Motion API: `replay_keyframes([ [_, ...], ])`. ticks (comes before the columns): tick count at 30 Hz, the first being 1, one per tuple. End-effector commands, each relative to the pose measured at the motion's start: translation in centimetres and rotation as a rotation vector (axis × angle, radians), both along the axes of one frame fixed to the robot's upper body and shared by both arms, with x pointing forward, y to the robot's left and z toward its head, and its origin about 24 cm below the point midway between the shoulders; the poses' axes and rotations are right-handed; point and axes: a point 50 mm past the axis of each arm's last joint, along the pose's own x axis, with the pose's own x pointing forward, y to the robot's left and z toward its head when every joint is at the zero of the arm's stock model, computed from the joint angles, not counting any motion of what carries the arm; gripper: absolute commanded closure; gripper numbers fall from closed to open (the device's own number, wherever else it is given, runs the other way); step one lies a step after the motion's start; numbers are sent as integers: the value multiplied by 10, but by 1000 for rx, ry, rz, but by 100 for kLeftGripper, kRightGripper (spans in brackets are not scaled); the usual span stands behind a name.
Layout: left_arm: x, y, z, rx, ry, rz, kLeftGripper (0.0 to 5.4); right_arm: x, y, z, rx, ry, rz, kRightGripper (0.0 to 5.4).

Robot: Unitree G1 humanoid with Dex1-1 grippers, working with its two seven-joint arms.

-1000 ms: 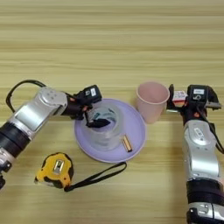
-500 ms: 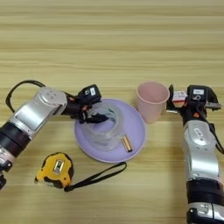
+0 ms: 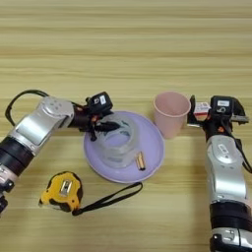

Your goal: Move the objects on the table

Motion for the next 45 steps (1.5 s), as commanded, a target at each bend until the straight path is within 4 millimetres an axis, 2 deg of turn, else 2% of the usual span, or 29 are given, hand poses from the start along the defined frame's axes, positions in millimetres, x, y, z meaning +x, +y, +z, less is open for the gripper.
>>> replay_keyframes([
  [1, 2, 0, 4, -29, 0, 8, 399, -2, -1, -4, 6, 21, -10, 0],
  [15, 4, 4, 21, -123, -4, 49, 419, -2, -1, -5, 4, 25, -11, 0],
  [26, 0, 16, 28, -158, 6, 92, 426, -1, -1, -5, 4, 27, -9, 0],
  [36, 6, 41, 30, -164, -4, 172, 426, 0, -1, -6, 4, 28, -8, 0],
  [45, 21, 69, 48, -168, -75, 268, 426, 1, -5, -7, 4, 32, -9, 0],
])
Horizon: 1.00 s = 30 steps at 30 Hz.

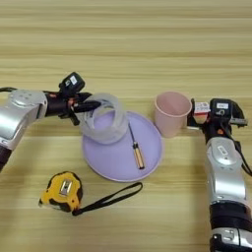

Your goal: Move the objects on the table

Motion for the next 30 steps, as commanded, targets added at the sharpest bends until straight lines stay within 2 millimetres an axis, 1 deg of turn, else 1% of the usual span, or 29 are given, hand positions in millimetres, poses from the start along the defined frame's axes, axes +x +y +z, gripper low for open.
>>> replay_keyframes([
  [1, 11, 17, 24, -15, -72, 51, 426, 2, -4, 2, -5, -3, -3, 0],
  [4, 13, 28, 34, -27, -100, 81, 426, 2, -5, 1, -5, -2, -3, 0],
  [7, 14, 36, 40, -34, -113, 105, 426, 3, -6, 1, -4, -1, -3, 0],
  [11, 12, 40, 44, -40, -120, 109, 426, 4, -6, 0, -5, -1, -1, 0],
  [15, 9, 47, 43, -21, -119, 112, 426, 4, -5, 0, -5, -1, 0, 0],
  [20, 9, 63, 41, -3, -111, 156, 426, 4, -3, 1, -5, -4, 3, 0],
  [26, 2, 82, 36, 8, -99, 204, 426, 4, -3, 1, -5, -6, 4, 0],
  [30, -1, 92, 36, 11, -98, 233, 426, 5, -3, 2, -4, -6, 4, 0],
])
